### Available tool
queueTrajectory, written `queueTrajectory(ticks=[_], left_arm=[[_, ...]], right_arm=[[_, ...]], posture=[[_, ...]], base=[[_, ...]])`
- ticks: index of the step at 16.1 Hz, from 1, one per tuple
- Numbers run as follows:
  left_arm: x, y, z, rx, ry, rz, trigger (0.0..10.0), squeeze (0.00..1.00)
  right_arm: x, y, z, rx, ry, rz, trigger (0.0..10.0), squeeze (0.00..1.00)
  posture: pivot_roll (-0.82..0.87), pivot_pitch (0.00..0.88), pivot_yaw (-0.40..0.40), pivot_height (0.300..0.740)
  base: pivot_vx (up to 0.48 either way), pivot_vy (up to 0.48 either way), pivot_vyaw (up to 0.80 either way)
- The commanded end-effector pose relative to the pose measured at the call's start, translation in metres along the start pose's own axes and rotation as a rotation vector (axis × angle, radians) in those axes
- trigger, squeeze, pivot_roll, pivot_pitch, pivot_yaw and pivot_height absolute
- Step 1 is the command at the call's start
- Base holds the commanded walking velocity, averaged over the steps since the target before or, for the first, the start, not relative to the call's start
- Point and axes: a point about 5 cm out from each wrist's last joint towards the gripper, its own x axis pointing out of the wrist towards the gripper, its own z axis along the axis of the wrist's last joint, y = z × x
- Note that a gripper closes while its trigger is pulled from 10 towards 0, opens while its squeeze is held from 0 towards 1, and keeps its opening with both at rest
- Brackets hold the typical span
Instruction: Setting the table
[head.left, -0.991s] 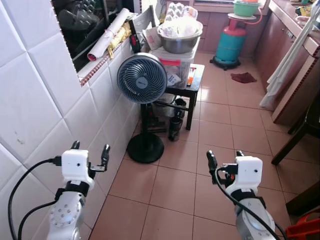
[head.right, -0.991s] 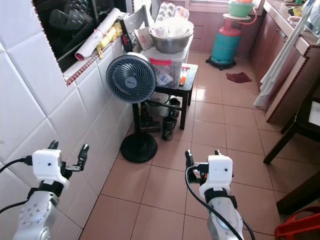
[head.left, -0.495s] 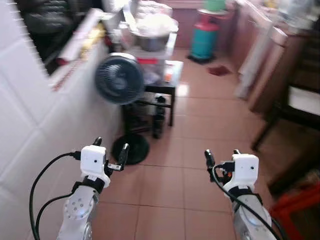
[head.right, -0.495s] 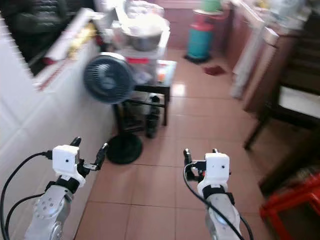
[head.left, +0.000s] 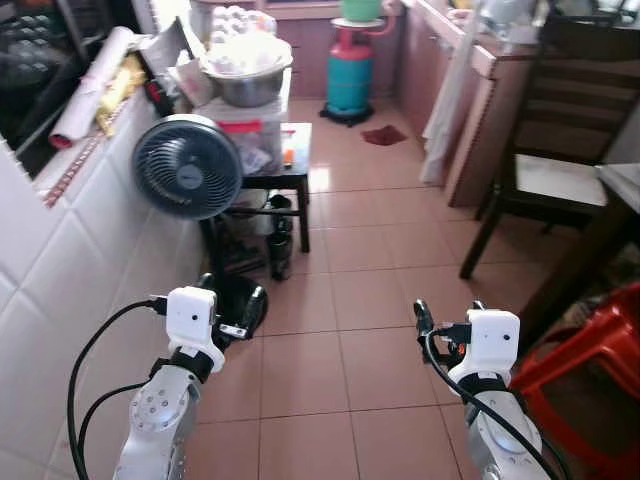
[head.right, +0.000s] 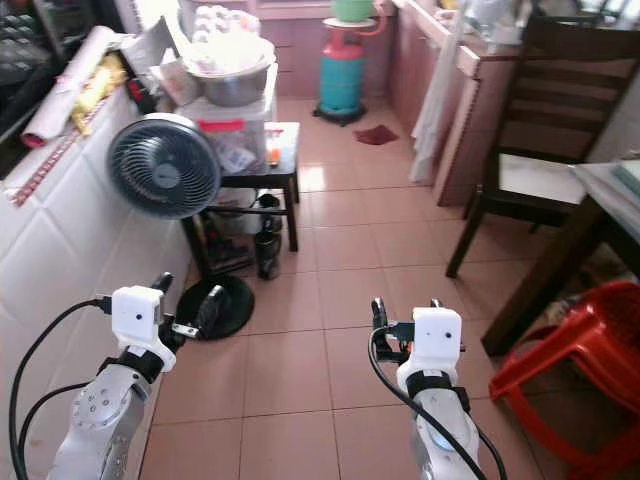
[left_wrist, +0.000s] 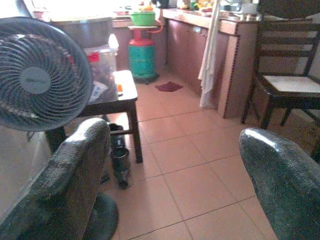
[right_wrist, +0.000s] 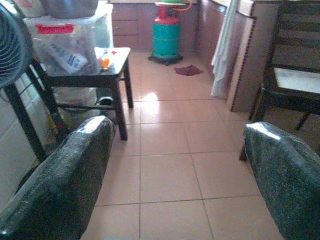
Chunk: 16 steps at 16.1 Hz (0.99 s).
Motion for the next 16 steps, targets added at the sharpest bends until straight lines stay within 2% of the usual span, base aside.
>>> queueTrajectory(ticks=[1,9,14,16], left_arm=[[0.001,0.001,0.000,-0.007,0.008,-0.008,10.0,0.00],[0.001,-0.002,-0.004,-0.028,0.020,-0.024,10.0,0.00],[0.002,-0.005,-0.007,-0.031,0.032,-0.045,10.0,0.00],[0.002,-0.005,-0.010,-0.026,0.051,-0.048,10.0,0.00]], right_arm=[[0.000,0.001,-0.001,-0.004,0.002,0.003,10.0,0.00],[0.002,0.002,0.000,-0.022,0.005,0.020,10.0,0.00],[-0.003,0.003,-0.002,-0.017,0.011,0.015,10.0,0.00],[-0.009,0.001,-0.005,-0.018,0.028,0.016,10.0,0.00]], posture=[[0.03,0.000,0.046,0.740],[0.04,0.000,0.034,0.740],[0.03,0.000,0.040,0.740],[0.03,0.000,0.039,0.740]], base=[[0.319,0.000,-0.80],[0.309,0.000,-0.80],[0.294,0.000,-0.80],[0.000,0.000,-0.80]])
